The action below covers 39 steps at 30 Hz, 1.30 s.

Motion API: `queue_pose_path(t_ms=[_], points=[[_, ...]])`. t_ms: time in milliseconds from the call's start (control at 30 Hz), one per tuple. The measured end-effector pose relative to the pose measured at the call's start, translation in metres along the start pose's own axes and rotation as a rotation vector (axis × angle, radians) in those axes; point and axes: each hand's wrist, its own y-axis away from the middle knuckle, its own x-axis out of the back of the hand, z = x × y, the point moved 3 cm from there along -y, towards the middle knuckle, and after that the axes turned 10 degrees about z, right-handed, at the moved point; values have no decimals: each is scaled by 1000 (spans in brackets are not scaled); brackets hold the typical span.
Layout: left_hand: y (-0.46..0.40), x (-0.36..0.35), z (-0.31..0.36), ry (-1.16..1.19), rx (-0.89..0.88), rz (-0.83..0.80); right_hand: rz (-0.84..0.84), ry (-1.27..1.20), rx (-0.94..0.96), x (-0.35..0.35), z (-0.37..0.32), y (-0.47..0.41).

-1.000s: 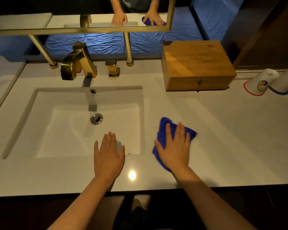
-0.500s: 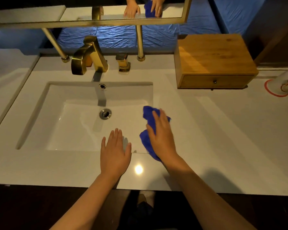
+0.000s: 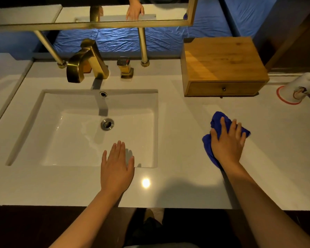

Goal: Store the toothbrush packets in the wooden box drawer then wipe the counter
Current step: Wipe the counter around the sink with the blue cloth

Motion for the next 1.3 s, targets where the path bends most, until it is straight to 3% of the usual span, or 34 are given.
queue_pose_path(t_ms=[100,300,500,600,700,767,867,1033,1300], points=[[0,0,0,5,5,-1,-16,6,61,-14,-32,-16],[-1,-1,0,29,25,-3,-80,-97,416,-38,-141,-11],[-1,0,0,25,33,6,-155,-300,534,-47,-189,27],[-1,2,1,22,32,12,-253,-691,408,-33,-192,35],[-1,2,0,26,35,8,-372,-1026,60,-15,-174,37],[1,1,0,30,39,4,-258,-1081,-61,-1,-146,28],[1,1,0,42,45,2,24,-863,28,15,-94,-3],[2,1,0,28,49,4,-37,-82,128,-20,-74,-16],[1,0,0,54,68,4,-69,-68,395,-49,-169,-36]])
